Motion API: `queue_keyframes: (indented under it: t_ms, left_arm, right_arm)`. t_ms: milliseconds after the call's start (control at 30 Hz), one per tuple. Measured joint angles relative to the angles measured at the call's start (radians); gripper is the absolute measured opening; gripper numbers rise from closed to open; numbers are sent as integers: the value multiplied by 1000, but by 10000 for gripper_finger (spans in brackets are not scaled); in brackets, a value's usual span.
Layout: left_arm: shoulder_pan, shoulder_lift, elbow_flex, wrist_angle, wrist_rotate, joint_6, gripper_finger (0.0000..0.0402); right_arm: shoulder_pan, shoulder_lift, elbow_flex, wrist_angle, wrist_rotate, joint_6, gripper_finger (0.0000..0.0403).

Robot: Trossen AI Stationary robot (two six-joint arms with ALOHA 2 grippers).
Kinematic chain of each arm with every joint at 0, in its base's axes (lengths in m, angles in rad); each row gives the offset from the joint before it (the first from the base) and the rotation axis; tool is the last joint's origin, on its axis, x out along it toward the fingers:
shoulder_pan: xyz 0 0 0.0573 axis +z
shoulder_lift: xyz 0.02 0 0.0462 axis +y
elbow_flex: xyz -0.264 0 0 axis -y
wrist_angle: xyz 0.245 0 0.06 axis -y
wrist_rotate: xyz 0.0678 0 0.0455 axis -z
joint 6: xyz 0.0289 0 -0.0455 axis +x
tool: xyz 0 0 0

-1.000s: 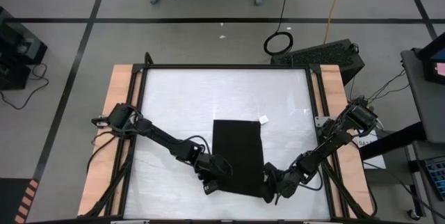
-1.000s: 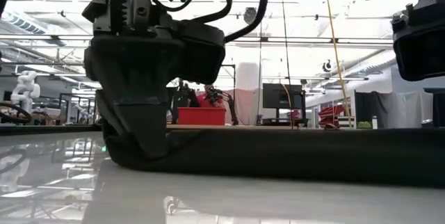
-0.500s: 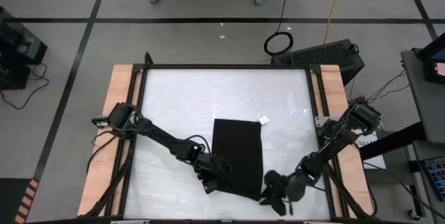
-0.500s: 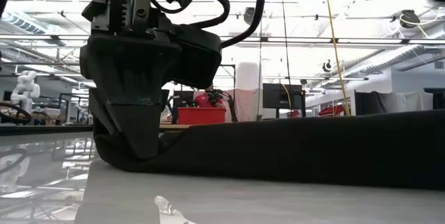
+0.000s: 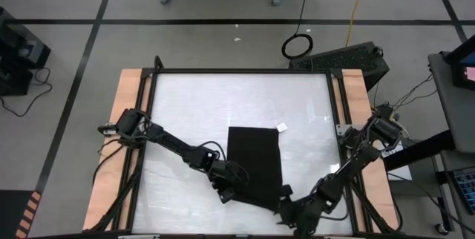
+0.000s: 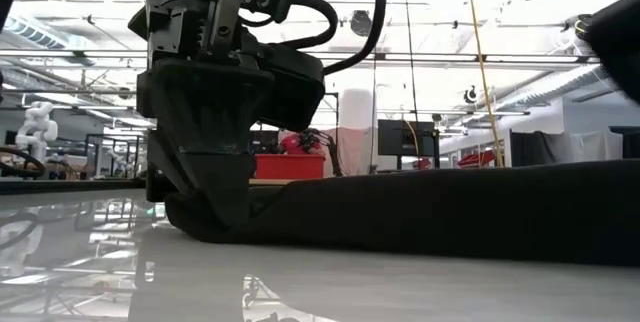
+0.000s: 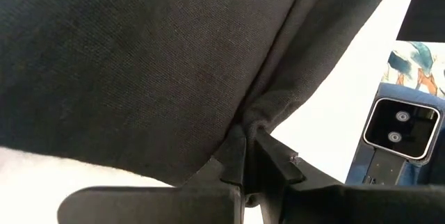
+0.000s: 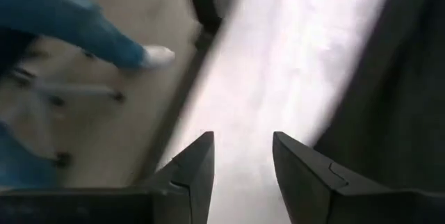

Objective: Roll towel
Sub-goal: Roll the black towel

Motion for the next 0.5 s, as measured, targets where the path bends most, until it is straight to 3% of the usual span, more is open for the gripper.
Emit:
queue_keyframes:
  t_ms: [500]
  left_arm:
    - [0, 1, 0, 4, 9, 6, 19]
  right_arm:
    - [-91, 18, 25, -140, -3, -108, 137]
